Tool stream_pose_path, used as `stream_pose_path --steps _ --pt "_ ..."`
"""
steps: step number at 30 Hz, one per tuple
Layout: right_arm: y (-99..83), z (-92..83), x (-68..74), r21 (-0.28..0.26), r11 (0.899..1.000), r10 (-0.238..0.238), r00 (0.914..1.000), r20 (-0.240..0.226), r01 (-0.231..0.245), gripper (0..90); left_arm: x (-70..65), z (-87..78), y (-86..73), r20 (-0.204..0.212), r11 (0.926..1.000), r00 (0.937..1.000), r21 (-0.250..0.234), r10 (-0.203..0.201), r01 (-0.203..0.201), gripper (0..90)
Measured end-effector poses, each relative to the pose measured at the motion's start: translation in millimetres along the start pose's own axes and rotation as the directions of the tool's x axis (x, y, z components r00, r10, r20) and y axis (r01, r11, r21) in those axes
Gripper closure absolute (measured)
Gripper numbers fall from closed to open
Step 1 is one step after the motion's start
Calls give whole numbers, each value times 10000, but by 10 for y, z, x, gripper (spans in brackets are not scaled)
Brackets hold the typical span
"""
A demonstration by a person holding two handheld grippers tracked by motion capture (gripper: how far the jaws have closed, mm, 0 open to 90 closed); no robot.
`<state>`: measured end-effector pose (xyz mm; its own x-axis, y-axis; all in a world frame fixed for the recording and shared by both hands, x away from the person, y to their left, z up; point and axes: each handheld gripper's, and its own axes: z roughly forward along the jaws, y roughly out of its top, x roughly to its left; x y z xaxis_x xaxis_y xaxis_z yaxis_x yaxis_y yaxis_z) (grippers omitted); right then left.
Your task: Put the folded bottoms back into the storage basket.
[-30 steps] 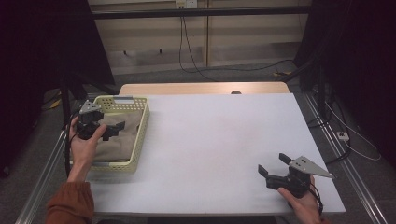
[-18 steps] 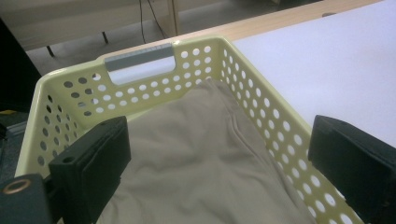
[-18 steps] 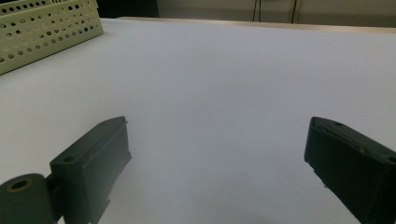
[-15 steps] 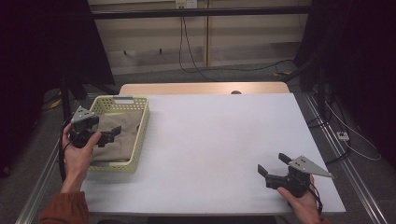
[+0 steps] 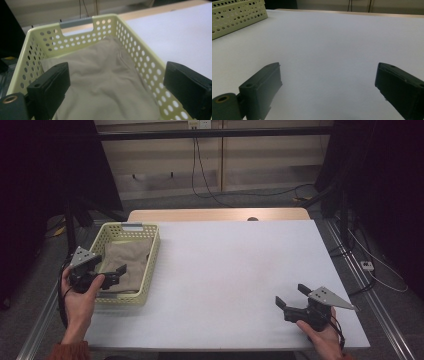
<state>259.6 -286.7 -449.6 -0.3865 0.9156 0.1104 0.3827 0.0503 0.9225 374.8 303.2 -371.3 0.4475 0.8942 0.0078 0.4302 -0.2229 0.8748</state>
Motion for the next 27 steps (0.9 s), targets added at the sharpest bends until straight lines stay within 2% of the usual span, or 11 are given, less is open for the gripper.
stream_pose_path --steps 3,8,11,13,17,25,27 --pt "0 -1 -1 -3 10000 1 10000 -2 -1 63 -51 -31 -18 -101 10000 9999 -67 6 -7 76" --pt "1 -2 3 -8 10000 -11 10000 -9 11 63 -163 -12 -40 107 9999 9998 -62 152 -151 76" --pt "1 -4 2 -15 10000 -7 10000 -8 7 63 -250 11 -39 578 9991 9974 -85 427 -423 73" --pt "2 -6 2 -19 10000 -21 10000 -17 21 63 -314 24 -32 669 9985 9963 -69 542 -538 73" --pt "2 -8 3 -16 10000 -6 10000 -21 6 63 -428 62 -31 695 9987 9963 20 512 -514 74" --pt "2 -10 3 -18 10000 -27 10000 -40 27 63 -643 133 -12 1058 9982 9926 39 595 -603 74" --pt "2 -10 3 -23 10000 -29 10000 -43 29 63 -692 160 -14 1202 9981 9909 -97 610 -603 74"
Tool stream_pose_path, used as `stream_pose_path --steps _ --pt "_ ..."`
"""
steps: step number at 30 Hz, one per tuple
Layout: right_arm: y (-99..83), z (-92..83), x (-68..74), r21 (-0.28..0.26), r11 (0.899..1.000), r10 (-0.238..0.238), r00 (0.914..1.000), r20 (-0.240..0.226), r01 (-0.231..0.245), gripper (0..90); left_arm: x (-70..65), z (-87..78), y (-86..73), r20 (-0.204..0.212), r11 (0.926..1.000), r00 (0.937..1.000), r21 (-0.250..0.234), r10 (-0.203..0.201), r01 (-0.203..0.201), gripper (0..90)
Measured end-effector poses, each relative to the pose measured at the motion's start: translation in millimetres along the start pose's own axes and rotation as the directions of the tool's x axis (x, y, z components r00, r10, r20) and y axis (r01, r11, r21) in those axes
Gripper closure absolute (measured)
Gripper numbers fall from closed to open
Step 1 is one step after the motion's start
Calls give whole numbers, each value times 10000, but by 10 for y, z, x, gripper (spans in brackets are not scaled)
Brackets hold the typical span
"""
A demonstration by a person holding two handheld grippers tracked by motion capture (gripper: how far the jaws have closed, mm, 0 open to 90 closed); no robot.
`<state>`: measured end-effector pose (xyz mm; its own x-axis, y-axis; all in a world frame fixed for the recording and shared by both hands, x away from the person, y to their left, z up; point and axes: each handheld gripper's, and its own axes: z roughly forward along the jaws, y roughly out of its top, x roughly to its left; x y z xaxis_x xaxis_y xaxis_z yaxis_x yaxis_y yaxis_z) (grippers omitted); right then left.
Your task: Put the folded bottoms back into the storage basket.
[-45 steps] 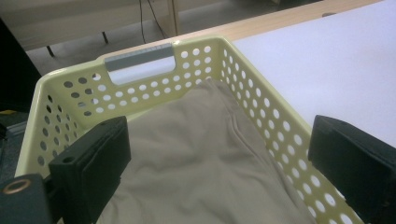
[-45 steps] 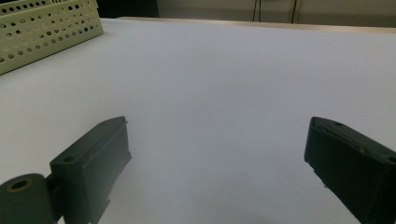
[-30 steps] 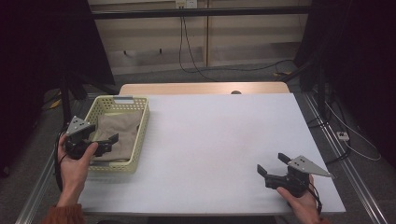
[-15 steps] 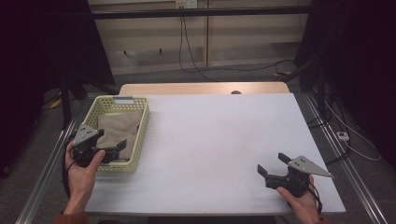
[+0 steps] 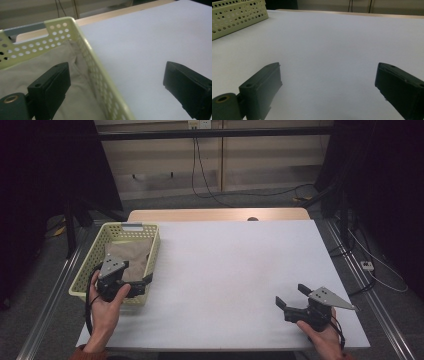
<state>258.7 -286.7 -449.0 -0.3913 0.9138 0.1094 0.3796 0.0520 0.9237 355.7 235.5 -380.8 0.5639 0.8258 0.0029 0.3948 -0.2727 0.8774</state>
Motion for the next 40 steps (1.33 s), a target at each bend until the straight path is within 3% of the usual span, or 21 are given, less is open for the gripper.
stream_pose_path --steps 9,22,29,34,37,40 --pt "1 -5 2 -12 10000 -2 10000 -13 2 63 -243 161 39 528 9995 9981 -13 323 -323 72" --pt "1 -11 8 -15 10000 -15 10000 -21 15 63 -583 414 -44 1382 9965 9874 232 768 -808 73" --pt "-1 -15 13 -14 9999 -99 9999 -62 99 63 -651 473 -150 1489 9976 9866 101 664 -687 72" --pt "-3 -24 13 -43 9999 -91 10000 -35 90 63 -690 492 -203 1590 9958 9836 196 853 -895 72" --pt "-1 -21 12 -41 9999 -103 9999 -39 103 63 -684 486 -208 1354 9955 9870 267 861 -905 72" --pt "-1 -12 15 -6 9999 -131 9999 -74 131 63 -680 480 -222 1473 9975 9872 260 608 -654 72"
